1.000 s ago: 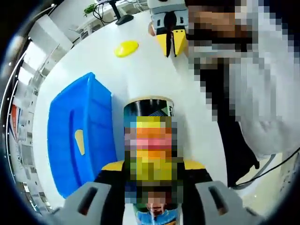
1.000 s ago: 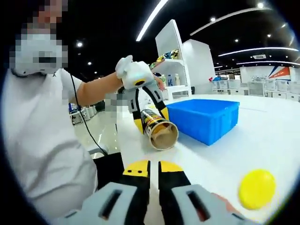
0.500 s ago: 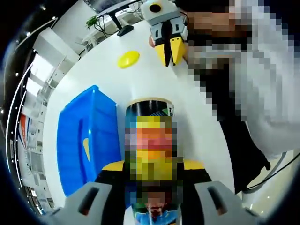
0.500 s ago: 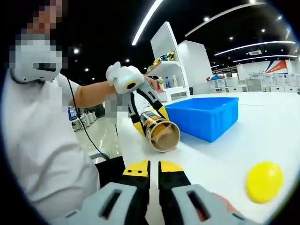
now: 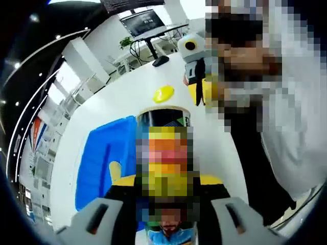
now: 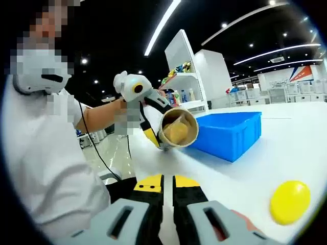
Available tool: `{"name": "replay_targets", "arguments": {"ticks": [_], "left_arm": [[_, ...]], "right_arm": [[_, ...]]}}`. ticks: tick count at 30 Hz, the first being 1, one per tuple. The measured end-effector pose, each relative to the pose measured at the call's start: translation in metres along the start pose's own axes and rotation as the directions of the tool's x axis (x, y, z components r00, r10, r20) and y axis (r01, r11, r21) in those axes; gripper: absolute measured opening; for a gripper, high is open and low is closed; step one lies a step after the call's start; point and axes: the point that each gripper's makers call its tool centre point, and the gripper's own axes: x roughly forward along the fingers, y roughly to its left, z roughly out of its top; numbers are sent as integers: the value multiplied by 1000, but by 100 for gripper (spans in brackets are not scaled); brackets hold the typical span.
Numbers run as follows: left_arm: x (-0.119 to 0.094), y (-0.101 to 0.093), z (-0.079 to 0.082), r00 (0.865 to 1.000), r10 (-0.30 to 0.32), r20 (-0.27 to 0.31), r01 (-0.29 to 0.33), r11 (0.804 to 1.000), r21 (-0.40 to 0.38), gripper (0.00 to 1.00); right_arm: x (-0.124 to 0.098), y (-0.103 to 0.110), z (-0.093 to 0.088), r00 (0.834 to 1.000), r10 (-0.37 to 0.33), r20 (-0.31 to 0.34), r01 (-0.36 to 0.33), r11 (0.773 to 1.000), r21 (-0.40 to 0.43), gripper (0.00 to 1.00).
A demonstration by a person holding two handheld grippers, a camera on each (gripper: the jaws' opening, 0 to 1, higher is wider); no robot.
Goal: Open the lid of the chip container on the table, take out the chips, place them into the box in front of the container, and close the lid
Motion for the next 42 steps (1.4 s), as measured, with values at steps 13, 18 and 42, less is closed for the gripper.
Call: {"name": "replay_targets", "arguments": {"ticks": [13, 18, 42], "left_arm": [[-19, 12, 17, 989, 57, 135, -44, 995, -94, 43], [-20, 12, 17, 987, 58, 150, -44, 994, -98, 43], [-21, 12, 16, 986, 58, 154, -45, 995, -86, 43]], "right_arm": [[12, 9, 18, 998, 20, 53, -20, 1000, -3, 8], [17, 10, 50, 996, -20, 87, 25, 998, -62, 9], [93, 18, 122, 961, -116, -252, 88, 989, -122, 3]]}}
